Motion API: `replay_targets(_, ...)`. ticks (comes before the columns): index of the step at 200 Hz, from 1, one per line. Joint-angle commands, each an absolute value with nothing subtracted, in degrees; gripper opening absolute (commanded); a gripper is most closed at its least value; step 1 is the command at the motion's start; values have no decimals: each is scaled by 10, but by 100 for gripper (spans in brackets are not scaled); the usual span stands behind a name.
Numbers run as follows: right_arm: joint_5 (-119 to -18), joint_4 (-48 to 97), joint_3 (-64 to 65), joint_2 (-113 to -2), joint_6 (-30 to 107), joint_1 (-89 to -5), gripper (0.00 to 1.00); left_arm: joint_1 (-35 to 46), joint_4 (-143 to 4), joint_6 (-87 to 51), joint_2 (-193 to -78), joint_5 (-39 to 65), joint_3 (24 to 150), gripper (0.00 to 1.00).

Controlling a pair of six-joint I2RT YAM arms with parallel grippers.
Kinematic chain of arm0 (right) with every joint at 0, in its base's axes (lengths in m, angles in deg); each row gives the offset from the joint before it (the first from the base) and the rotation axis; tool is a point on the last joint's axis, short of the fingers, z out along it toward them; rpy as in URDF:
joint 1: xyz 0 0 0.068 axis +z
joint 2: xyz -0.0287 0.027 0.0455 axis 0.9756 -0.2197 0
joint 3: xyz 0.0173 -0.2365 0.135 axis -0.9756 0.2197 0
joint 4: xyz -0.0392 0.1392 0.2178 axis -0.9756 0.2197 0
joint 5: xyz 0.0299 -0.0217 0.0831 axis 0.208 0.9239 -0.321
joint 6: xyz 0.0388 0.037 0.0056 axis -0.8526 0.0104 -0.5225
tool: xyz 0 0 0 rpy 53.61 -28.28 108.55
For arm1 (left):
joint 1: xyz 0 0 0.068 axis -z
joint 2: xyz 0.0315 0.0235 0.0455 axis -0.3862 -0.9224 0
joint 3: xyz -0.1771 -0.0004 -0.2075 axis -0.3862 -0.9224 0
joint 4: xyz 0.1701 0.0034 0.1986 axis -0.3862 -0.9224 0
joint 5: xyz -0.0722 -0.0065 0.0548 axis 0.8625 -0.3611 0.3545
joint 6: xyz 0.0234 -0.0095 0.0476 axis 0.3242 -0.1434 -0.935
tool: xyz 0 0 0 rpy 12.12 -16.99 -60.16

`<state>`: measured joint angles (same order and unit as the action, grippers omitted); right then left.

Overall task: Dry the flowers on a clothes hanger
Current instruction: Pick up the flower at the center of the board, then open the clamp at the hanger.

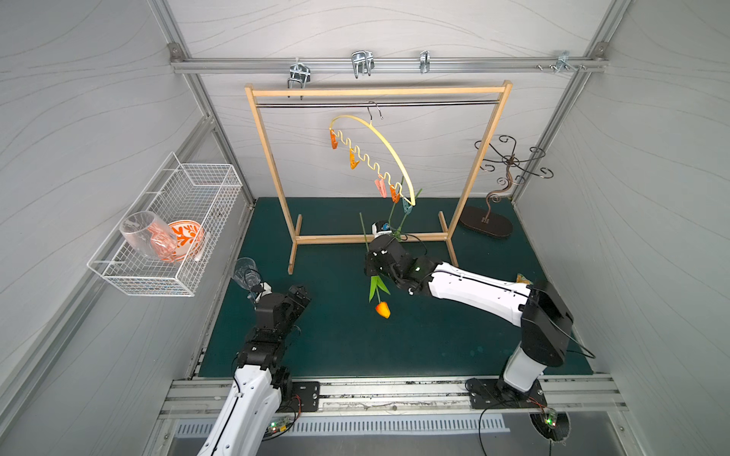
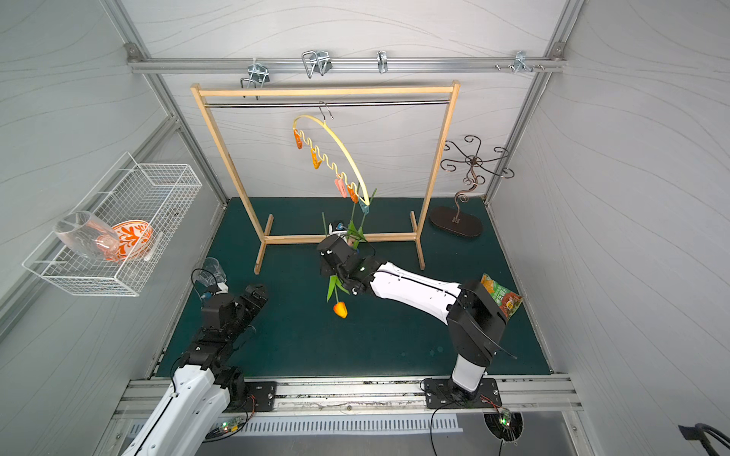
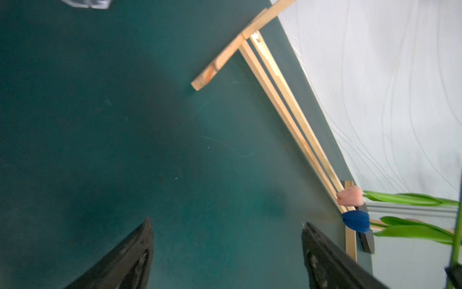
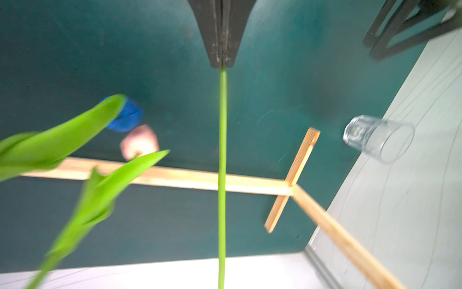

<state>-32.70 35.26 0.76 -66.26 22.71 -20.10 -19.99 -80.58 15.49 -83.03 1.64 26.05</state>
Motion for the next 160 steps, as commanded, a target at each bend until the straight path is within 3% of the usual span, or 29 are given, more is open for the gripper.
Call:
replay_targets(1, -323, 364, 8, -620, 239, -215, 0, -201, -682, 124, -844, 100, 255, 93)
replay_targets(45, -319, 358, 39, -563, 242, -243, 0, -188, -608, 178, -931, 173, 315, 92)
replay_targets(94, -327, 357, 63, -525, 253, -272, 0, -58, -645, 117, -1077, 119, 530, 91)
replay_targets(160, -342, 353, 78, -480, 283, -311, 0, -36, -538, 108, -1299, 215, 724, 88)
